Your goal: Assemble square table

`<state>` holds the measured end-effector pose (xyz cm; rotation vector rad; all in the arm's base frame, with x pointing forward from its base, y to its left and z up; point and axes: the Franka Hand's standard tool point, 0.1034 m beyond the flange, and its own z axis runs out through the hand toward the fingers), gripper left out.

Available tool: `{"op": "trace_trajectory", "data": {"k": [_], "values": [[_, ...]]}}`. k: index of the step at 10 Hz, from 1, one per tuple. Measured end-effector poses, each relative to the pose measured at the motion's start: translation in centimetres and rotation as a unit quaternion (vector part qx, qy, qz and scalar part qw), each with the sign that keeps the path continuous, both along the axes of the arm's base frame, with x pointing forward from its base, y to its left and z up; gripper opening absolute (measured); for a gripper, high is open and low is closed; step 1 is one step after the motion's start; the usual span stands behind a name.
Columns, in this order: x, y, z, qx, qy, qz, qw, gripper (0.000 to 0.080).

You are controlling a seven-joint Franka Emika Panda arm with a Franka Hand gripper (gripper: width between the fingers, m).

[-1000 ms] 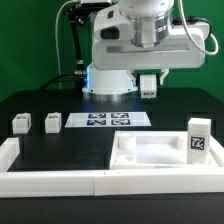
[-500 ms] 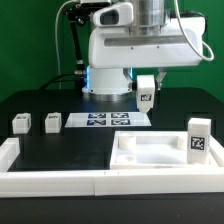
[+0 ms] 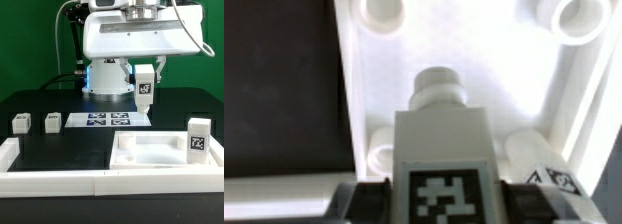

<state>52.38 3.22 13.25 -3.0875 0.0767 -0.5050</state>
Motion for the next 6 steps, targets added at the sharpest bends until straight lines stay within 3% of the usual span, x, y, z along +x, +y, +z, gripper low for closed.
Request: {"op": "trace_trajectory", "data": {"k": [1,2,4,6], "values": [[0.0,-0.1,0.0,-0.005,-0.032,0.0,0.999,0.029],[-0.2,-0.2,-0.3,-0.006,-0.024,0.002,1.0,0.029],[1.4,-1.6,-1.0,-0.026,-0.03,0.029,0.999,0.029],[2.9,-2.1,-1.6,-0.034,-0.032,0.032,0.998,0.029]]}}
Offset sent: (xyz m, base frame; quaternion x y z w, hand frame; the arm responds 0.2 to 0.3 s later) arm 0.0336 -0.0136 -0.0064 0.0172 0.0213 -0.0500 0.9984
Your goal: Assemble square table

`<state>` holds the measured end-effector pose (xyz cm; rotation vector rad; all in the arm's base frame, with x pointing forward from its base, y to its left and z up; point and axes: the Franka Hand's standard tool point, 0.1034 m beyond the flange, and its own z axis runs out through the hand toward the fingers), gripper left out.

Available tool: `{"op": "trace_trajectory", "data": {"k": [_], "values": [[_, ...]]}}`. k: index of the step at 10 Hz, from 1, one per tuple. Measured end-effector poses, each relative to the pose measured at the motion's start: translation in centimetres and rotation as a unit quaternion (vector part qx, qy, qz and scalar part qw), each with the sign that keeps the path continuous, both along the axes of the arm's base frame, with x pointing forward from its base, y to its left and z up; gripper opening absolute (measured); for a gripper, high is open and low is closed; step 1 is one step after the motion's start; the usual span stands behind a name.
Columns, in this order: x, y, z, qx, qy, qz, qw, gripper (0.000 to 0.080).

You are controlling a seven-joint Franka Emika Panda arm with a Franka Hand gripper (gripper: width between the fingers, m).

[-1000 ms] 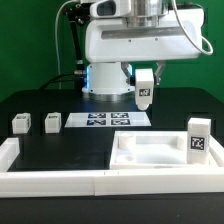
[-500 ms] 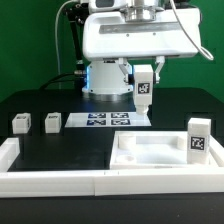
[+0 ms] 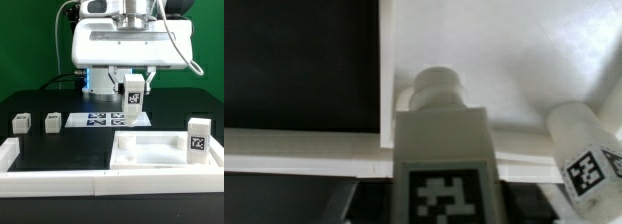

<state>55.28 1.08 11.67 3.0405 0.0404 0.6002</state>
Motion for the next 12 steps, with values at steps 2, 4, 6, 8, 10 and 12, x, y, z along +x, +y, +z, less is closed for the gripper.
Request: {"op": "trace_trajectory", "data": {"k": [2,4,6,8,10,12], "values": [[0.9,-0.2,-0.6,-0.011,0.003,0.018,1.0,0.029],[1.0,-0.4,-0.4,-0.015,0.001,0.029,0.999,0.029],[1.0,-0.5,-0.5,-0.017,-0.006,0.028,0.999,0.029],[1.2,-2.0,-0.5,-0.024,-0.04,0.011,0.999,0.029],[1.4,-1.3,-1.4,0.004,0.005,-0.017,1.0,0.029],[2.8,-1.1,-1.7,0.012,0.003,-0.024,1.0,0.029]]}}
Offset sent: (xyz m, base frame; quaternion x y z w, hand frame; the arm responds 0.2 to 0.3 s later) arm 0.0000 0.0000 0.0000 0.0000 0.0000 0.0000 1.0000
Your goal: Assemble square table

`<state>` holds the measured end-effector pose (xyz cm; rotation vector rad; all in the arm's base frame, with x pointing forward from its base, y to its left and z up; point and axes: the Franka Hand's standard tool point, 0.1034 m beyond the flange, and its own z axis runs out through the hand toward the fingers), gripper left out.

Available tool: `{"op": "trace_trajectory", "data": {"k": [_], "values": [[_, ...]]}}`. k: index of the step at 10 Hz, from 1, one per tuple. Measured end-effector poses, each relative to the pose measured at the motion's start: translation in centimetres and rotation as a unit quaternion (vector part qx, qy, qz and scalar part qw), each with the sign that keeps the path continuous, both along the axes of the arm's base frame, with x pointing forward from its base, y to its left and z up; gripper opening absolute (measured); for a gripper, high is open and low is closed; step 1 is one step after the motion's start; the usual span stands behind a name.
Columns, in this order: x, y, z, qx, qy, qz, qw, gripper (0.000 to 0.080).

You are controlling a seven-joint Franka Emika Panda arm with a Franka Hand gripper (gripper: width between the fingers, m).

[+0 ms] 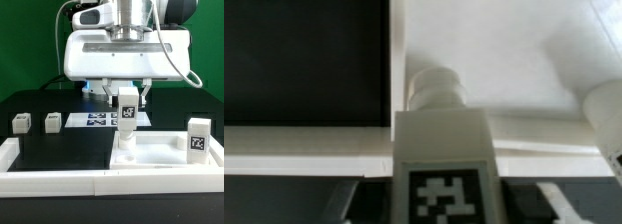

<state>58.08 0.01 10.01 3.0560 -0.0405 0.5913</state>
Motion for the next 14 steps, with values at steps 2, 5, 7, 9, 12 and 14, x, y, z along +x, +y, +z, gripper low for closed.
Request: {"op": "trace_trajectory", "data": {"k": [2,5,7,9,12,14], "values": [[0.2,0.0,-0.2,0.002,0.001,-0.002,1.0,0.029],[0.2,-0.1,-0.2,0.002,0.001,-0.002,1.0,0.029],[0.2,-0.5,-0.7,-0.003,0.001,0.003,1.0,0.029],[1.2,-0.6,-1.0,-0.005,-0.002,0.004,1.0,0.029],[2.0,-0.5,-1.4,-0.007,-0.004,0.006,1.0,0.029],[2.1,-0.5,-1.7,-0.009,-0.009,0.006,1.0,0.029]]}}
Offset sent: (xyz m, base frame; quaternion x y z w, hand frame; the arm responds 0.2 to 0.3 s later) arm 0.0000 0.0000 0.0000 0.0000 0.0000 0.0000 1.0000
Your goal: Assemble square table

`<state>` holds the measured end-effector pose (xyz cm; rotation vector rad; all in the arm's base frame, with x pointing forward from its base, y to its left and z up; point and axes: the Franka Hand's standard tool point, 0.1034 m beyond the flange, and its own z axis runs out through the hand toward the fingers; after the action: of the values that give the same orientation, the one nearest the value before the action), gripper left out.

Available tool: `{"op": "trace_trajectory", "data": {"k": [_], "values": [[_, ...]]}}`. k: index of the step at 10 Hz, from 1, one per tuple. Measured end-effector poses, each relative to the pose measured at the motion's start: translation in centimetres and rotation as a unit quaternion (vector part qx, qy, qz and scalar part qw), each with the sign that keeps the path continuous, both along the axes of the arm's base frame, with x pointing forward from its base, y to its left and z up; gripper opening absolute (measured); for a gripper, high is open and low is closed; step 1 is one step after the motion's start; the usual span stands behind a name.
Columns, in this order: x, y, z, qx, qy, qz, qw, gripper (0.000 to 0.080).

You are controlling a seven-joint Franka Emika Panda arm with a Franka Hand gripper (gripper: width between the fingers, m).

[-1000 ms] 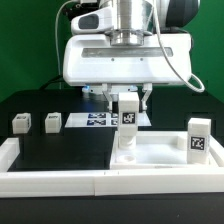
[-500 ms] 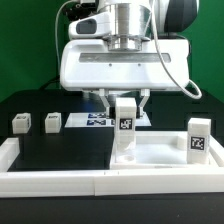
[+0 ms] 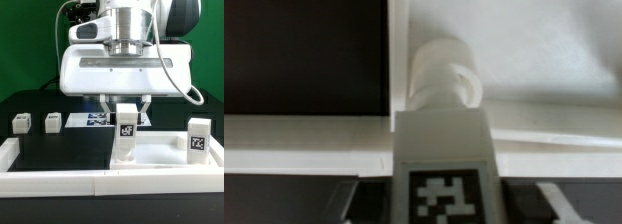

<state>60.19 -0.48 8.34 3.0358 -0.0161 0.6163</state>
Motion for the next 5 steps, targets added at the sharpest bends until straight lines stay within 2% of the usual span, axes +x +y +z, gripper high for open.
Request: {"op": "trace_trajectory", "data": {"k": [5], "values": [[0.03,-0.1,-0.93,-0.007,-0.012,0.002,1.0,0.029]]}}
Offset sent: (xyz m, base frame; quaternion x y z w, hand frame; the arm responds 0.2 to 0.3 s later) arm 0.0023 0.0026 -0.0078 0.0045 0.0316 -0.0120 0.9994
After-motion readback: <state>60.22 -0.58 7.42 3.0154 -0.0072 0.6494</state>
